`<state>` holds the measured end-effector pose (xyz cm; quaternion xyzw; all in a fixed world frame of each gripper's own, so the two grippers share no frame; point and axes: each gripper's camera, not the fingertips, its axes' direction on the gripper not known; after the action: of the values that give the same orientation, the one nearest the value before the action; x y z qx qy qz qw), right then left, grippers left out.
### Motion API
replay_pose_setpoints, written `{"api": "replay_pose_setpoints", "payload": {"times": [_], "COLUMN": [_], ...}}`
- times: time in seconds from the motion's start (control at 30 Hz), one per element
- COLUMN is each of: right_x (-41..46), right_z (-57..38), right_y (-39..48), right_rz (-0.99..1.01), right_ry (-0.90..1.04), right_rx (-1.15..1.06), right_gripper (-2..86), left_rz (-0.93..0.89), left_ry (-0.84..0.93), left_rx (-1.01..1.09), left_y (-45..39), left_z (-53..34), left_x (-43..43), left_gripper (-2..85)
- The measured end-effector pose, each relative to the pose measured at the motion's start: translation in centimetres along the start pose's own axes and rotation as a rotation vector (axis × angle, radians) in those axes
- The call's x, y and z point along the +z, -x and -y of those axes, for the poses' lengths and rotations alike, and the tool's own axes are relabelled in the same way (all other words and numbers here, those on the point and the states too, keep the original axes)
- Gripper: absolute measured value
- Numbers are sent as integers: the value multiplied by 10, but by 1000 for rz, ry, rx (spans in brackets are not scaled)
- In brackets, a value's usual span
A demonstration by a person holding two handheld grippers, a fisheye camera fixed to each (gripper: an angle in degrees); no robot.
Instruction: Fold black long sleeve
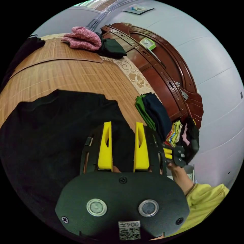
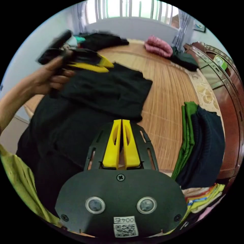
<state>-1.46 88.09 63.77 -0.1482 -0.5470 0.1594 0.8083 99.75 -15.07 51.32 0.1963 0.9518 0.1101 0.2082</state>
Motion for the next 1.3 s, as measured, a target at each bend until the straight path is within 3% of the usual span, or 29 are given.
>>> {"api": "replay_pose_setpoints", "payload": {"times": [0.1, 0.3, 0.5, 0.53, 0.67, 0.93, 1.3], "right_x": [26, 15, 69, 72, 88, 105, 129], "right_z": [6, 13, 25, 30, 41, 45, 58], "right_y": [12, 88, 157, 163, 194, 225, 268], "right_rz": [-73, 308, 167, 152, 48, 40, -24], "right_ry": [139, 221, 412, 427, 474, 421, 448], "right_rx": [58, 0, -18, -3, -70, -32, -8], "right_gripper": [-6, -7, -7, -7, -7, -6, -6], "left_rz": [91, 408, 627, 669, 679, 710, 652], "left_ry": [-5, 63, 258, 228, 252, 210, 156], "left_rx": [1, 10, -26, 0, -19, 38, -12], "left_y": [16, 30, 60, 61, 72, 99, 168], "left_z": [-74, -244, -368, -382, -404, -473, -556], "left_x": [-52, -156, -169, -173, -185, -221, -291], "left_gripper": [128, 121, 90, 82, 65, 20, 44]}}
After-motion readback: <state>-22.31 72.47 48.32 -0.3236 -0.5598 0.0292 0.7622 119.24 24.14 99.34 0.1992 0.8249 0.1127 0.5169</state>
